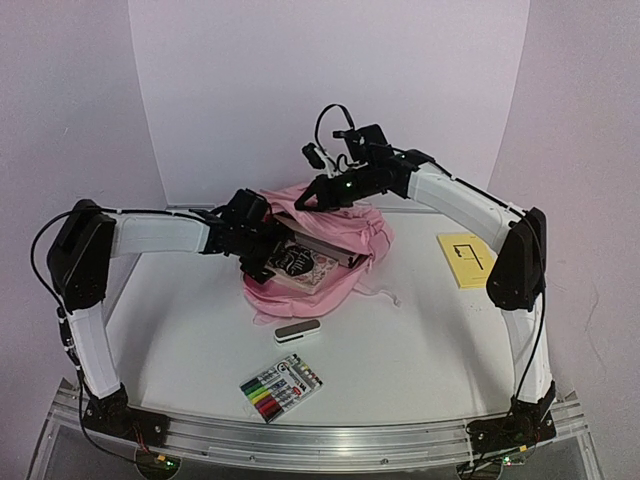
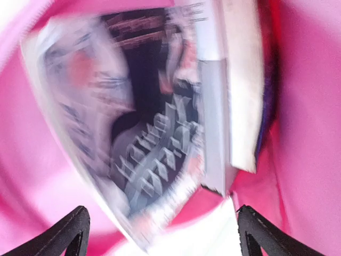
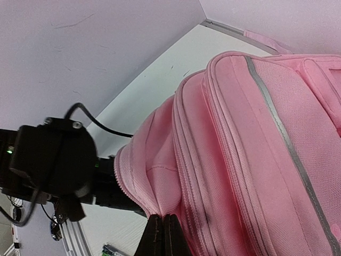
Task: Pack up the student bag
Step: Place the book in the student bag.
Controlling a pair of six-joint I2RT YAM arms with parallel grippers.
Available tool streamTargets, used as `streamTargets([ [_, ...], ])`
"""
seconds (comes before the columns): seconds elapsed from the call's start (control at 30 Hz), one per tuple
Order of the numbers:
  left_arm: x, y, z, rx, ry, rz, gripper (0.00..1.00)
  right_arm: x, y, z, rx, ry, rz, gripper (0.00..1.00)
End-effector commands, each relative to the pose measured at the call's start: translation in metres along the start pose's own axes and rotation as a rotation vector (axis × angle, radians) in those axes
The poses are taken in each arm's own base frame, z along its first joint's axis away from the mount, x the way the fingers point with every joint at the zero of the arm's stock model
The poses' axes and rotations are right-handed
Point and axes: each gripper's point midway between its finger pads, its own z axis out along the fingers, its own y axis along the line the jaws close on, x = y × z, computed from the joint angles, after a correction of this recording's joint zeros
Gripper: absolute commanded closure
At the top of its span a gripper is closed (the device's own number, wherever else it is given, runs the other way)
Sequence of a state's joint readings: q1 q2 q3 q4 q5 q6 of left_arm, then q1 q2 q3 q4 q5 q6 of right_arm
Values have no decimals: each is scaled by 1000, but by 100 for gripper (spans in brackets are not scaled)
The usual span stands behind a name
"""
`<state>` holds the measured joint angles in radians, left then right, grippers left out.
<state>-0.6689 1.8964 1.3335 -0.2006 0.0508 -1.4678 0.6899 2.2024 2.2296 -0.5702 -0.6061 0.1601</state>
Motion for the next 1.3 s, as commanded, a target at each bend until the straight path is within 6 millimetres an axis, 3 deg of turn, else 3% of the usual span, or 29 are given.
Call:
streamTargets([
  [0.0, 4, -9, -62, -25, 4, 84, 1, -48, 26, -42, -66, -148, -50, 100],
  [0.17, 7, -3, -77, 53, 9, 107, 10, -48, 23, -42, -80, -148, -28, 100],
  [0.47, 48, -15, -35, -17, 200, 436, 32, -48, 23, -39, -97, -145, -13, 100],
  [0.6, 57, -7, -26, -29, 257, 540, 33, -48, 24, -41, -97, -147, -14, 100],
  [0.8, 69, 11, -6, -90, 344, 711, 25, -44, 22, -39, -94, -137, -7, 100],
  [0.97, 97, 21, 13, -103, 442, 807, 23, -42, 21, -37, -95, -132, -1, 100],
  [1.17, 141, 20, 18, -66, 555, 854, 30, -40, 17, -33, -90, -125, 10, 100],
  [1.27, 151, -2, 5, 9, 545, 866, 42, -38, 16, -31, -90, -120, 12, 100],
])
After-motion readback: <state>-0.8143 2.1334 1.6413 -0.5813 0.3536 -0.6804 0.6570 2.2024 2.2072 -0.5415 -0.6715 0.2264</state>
